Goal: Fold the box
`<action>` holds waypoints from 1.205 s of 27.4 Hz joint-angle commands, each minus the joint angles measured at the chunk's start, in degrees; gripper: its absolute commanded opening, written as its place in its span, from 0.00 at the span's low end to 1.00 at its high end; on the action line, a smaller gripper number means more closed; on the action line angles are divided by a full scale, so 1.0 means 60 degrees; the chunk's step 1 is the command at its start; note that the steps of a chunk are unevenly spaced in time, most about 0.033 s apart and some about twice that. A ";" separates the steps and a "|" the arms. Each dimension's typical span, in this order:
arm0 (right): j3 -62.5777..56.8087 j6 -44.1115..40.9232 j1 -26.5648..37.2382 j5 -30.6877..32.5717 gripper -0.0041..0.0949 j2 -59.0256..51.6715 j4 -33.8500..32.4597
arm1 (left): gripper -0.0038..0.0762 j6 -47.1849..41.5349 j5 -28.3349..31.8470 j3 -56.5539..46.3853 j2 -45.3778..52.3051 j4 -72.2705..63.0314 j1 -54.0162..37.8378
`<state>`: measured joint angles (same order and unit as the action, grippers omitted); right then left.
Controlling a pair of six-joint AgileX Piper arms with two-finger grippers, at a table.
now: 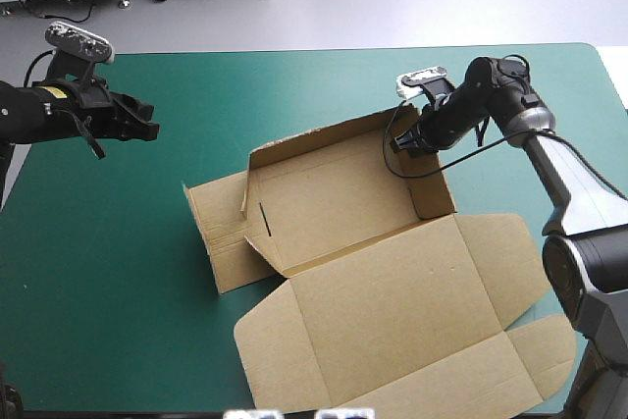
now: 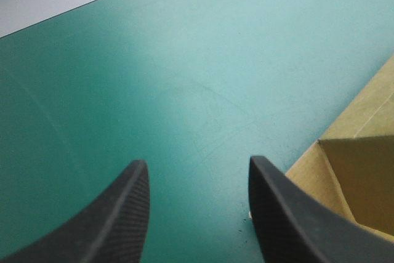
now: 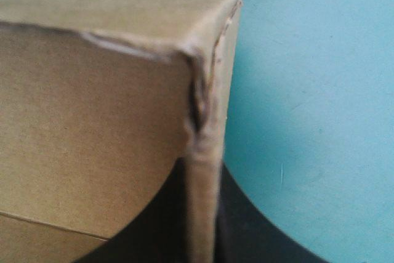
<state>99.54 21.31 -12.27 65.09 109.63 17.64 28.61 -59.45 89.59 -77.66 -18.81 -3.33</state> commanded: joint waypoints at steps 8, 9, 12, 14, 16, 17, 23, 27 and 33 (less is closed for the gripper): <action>0.1759 0.0117 -0.0003 0.1090 0.51 -0.0602 -0.0141 | 0.49 -0.0016 0.0456 0.0230 0.0283 -0.0338 0.0008; 0.1818 0.0117 -0.0003 0.1090 0.56 -0.0714 -0.0163 | 0.49 0.0061 0.0456 0.0230 0.0283 -0.0338 0.0008; 0.1818 -0.0174 -0.0003 0.1090 0.65 -0.1061 -0.0323 | 0.49 0.0079 0.0456 0.0230 0.0283 -0.0338 0.0008; 0.1691 -0.0437 -0.0003 0.1109 0.65 -0.1308 -0.0369 | 0.49 0.0079 0.0456 0.0230 0.0283 -0.0338 0.0008; 0.1448 -0.0423 -0.0069 0.1108 0.65 -0.1515 -0.0334 | 0.49 0.0079 0.0456 0.0230 0.0283 -0.0338 0.0008; 0.1269 -0.0404 -0.0126 0.1108 0.65 -0.1614 -0.0334 | 0.49 0.0079 0.0456 0.0230 0.0283 -0.0338 0.0008; 0.0483 -0.0315 -0.0507 0.1091 0.65 -0.1383 -0.1433 | 0.49 0.0079 0.0456 0.0230 0.0283 -0.0533 0.0008; 0.0477 -0.0338 -0.0558 0.1091 0.65 -0.0947 -0.1532 | 0.49 0.0079 0.0408 0.0230 0.0283 -0.0550 0.0008; 0.0477 -0.0380 -0.0595 0.1091 0.65 0.0144 -0.0950 | 0.49 0.0079 0.0324 0.0230 0.0283 -0.0550 0.0008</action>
<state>101.15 18.77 -15.69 70.79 112.14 8.68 29.26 -60.12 89.59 -77.71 -20.01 -3.33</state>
